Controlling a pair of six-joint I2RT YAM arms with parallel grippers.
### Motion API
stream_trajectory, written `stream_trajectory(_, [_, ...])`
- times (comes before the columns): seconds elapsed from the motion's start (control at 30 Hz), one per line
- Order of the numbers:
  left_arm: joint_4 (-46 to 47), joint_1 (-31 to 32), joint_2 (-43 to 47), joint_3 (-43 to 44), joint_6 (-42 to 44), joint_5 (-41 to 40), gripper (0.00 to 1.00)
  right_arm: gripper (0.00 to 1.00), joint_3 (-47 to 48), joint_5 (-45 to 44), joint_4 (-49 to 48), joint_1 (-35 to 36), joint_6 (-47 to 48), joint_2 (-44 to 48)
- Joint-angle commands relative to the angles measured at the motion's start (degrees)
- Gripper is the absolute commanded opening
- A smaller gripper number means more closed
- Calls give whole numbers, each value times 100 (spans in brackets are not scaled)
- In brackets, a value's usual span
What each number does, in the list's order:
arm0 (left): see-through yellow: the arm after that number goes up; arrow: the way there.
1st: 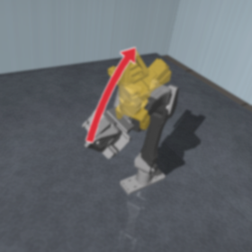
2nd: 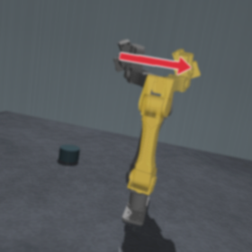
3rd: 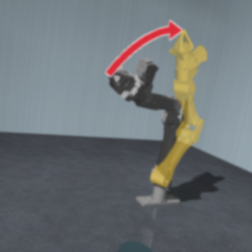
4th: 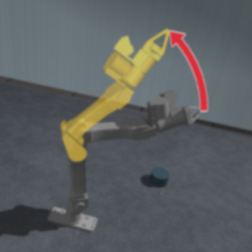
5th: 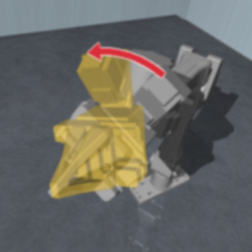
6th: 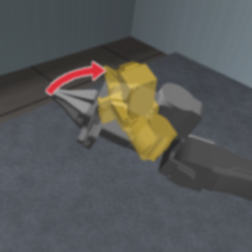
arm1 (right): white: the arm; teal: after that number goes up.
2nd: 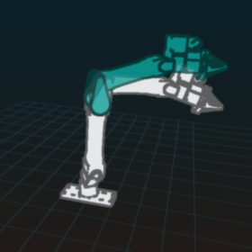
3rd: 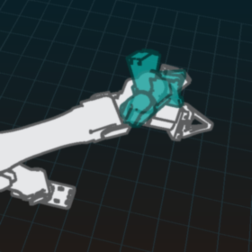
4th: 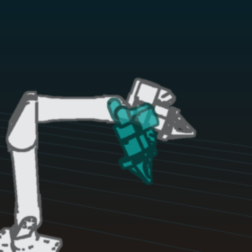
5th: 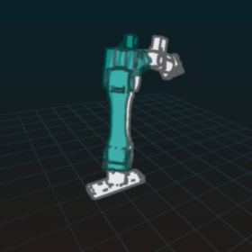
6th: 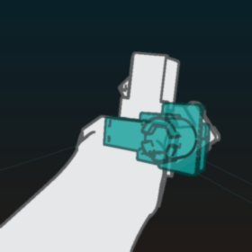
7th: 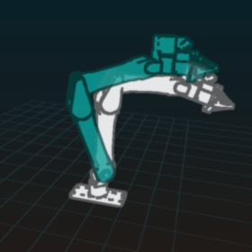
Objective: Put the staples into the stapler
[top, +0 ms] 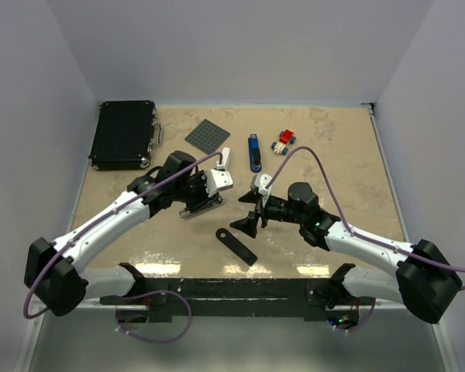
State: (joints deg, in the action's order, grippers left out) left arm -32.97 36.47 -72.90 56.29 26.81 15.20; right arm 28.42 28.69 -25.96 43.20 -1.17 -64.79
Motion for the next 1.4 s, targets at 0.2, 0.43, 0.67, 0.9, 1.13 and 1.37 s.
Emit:
stream_trajectory(0.2, [827, 9, 979, 172, -193, 2521, 0, 90, 1042, 1104, 142, -13, 600, -270])
stream_trajectory(0.43, [1539, 9, 1375, 22, -693, 3050, 0, 79, 1332, 1534, 495, -13, 697, -332])
stream_trajectory(0.67, [1724, 9, 1498, -31, -826, 3085, 0, 65, 1210, 1561, 645, -31, 662, -218])
stream_trajectory(0.9, [1689, 9, 1551, -48, -844, 3103, 0, 54, 1165, 1482, 513, -31, 486, -16])
stream_trajectory(1.13, [1724, -86, 1770, -92, -826, 2866, 0, 16, 1060, 1324, 530, -136, 398, 160])
stream_trajectory(1.37, [3731, -1747, 2596, -1119, -2292, 3490, 0, 0, 638, 1262, -337, -680, -436, 774])
